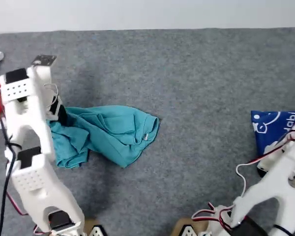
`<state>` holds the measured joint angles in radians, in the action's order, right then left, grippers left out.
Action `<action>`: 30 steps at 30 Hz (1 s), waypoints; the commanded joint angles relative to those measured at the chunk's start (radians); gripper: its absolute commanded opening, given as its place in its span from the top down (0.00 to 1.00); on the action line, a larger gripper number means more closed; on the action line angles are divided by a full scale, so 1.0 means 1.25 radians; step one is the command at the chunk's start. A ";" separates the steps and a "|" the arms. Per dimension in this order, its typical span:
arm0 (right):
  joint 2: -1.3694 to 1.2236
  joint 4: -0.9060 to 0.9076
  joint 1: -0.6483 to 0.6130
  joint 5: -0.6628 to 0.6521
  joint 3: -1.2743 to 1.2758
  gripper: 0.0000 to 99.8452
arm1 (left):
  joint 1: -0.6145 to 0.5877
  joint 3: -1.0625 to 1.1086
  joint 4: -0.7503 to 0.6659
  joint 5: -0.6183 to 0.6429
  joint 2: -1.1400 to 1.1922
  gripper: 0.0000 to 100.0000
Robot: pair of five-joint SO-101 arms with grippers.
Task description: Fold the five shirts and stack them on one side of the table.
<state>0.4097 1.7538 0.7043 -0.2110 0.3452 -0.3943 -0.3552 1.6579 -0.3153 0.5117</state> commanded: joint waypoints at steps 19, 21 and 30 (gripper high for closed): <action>0.035 0.031 -0.276 -0.002 -0.002 0.99 | 0.237 -0.143 0.075 -0.018 -0.205 0.80; 0.035 0.031 -0.276 -0.004 0.007 0.99 | 0.284 -0.102 0.055 -0.018 -0.195 0.80; 0.035 0.031 -0.251 -0.005 0.043 0.99 | 0.339 -0.094 -0.002 -0.015 0.005 0.80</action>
<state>0.4097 1.7538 0.3698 -0.2110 0.4081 0.0292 -0.4304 1.6671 -0.3399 0.4703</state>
